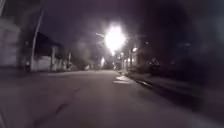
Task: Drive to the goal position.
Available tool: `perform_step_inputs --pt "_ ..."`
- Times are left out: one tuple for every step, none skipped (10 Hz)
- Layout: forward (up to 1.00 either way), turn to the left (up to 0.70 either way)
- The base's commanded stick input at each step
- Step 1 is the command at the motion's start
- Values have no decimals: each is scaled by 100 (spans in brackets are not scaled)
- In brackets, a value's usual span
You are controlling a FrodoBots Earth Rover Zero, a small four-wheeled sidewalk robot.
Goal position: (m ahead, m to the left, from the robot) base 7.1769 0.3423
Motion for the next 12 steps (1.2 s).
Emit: perform_step_inputs --pt "70 -35" --pt "70 -35" --pt "70 -35" --pt "70 -35" --pt "70 -35" --pt "70 -10" --pt "70 0" --pt "70 0" --pt "70 0" --pt "70 0" --pt "70 0" --pt "70 0"
